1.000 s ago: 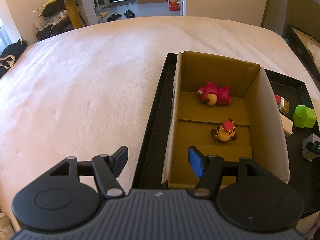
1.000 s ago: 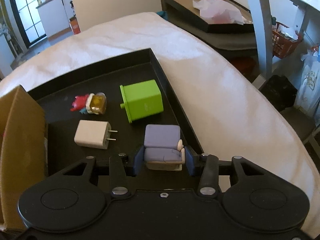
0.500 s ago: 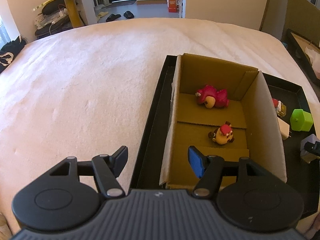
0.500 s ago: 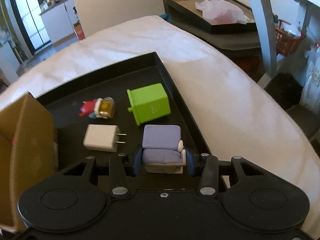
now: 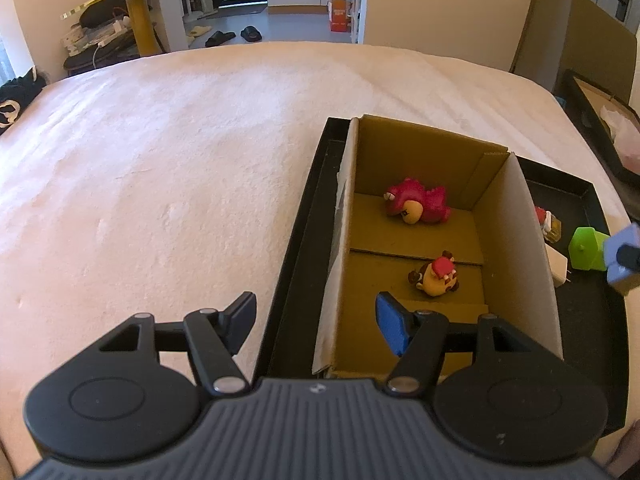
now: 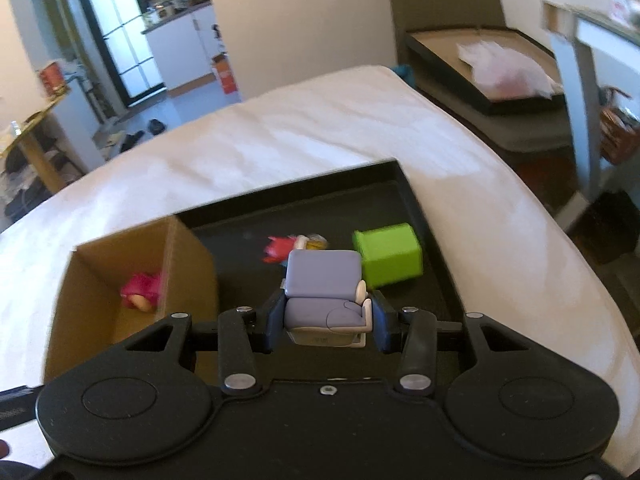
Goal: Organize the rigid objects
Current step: 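Lift the lavender armchair and carry it over the cardboard box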
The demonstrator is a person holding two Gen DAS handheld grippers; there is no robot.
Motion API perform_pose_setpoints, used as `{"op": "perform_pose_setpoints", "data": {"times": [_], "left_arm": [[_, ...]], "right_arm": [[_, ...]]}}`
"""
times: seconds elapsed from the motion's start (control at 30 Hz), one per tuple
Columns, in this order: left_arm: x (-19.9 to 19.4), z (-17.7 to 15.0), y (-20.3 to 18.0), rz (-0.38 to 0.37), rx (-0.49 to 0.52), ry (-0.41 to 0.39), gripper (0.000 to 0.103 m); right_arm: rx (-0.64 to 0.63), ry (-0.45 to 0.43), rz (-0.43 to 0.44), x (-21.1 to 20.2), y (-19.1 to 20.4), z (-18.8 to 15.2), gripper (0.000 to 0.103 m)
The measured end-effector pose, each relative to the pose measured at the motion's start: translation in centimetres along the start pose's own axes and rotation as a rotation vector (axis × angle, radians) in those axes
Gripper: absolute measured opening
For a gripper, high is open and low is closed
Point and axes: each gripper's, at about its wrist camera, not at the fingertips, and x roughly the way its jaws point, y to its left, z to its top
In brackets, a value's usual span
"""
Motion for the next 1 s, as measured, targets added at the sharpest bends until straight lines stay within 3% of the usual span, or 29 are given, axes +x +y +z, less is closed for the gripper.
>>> {"op": "perform_pose_setpoints", "data": {"times": [0.5, 0.93, 1.0], "left_arm": [[-0.1, -0.1, 0.6, -0.043, -0.017, -0.012, 0.058], [1.0, 0.1, 1.5, -0.13, -0.063, 0.02, 0.009], [1.1, 0.1, 1.5, -0.136, -0.071, 0.017, 0.009]], "right_arm": [[-0.118, -0.035, 0.116, -1.6, 6.2, 2.2, 0.043], [-0.248, 0.012, 0.195, -0.6, 11.0, 2.4, 0.043], [-0.271, 0.023, 0.196, -0.3, 11.8, 2.2, 0.043]]}}
